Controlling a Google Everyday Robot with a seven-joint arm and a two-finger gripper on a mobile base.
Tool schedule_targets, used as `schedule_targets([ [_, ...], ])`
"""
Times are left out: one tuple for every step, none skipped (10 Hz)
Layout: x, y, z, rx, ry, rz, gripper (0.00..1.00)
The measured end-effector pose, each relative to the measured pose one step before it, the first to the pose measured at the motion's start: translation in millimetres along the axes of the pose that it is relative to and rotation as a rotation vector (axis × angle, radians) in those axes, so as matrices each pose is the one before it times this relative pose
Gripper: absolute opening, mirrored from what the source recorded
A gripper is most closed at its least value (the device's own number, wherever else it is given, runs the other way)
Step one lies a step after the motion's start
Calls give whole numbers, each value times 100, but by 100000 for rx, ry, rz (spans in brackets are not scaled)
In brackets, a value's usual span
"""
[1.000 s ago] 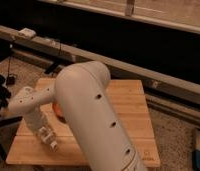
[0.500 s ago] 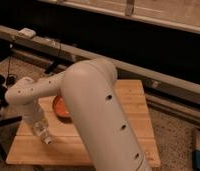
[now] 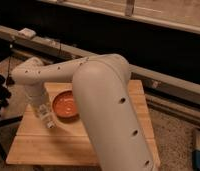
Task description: Place the bottle in the ceramic bowl
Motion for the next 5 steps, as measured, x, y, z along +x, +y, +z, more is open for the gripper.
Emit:
schedule_targets([
  [-975, -2209, 206, 630, -624, 3406, 0],
  [-811, -1549, 129, 299, -683, 2569, 0],
  [-724, -1587, 142, 493, -492, 2796, 0],
  [-475, -1186, 94, 475, -474, 2191, 0],
  [-575, -1689, 33, 938, -976, 3244, 1],
])
